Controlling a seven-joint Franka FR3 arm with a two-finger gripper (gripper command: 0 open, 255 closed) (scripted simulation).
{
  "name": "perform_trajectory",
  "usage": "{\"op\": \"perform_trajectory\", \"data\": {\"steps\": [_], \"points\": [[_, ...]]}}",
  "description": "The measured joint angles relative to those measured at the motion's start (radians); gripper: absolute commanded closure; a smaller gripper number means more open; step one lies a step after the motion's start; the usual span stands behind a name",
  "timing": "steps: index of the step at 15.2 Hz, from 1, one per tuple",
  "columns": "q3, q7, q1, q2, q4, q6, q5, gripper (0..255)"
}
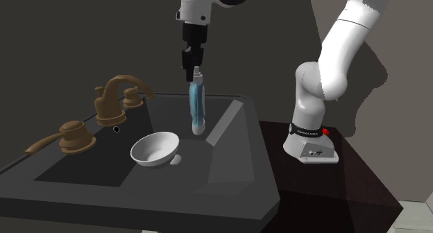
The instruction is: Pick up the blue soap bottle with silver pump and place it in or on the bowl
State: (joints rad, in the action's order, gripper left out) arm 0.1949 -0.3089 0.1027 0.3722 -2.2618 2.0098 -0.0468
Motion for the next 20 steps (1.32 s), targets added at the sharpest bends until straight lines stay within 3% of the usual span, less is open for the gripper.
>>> {"op": "perform_trajectory", "data": {"steps": [8,13,16,20], "points": [[0.019,-0.031,-0.015,-0.263,0.388,-0.129,0.054,255],[0.03,-0.053,-0.007,-0.452,0.699,-0.256,0.097,255],[0.029,-0.053,-0.006,-0.495,0.739,-0.255,0.106,255],[0.028,-0.055,-0.007,-0.492,0.684,-0.204,0.106,255]]}}
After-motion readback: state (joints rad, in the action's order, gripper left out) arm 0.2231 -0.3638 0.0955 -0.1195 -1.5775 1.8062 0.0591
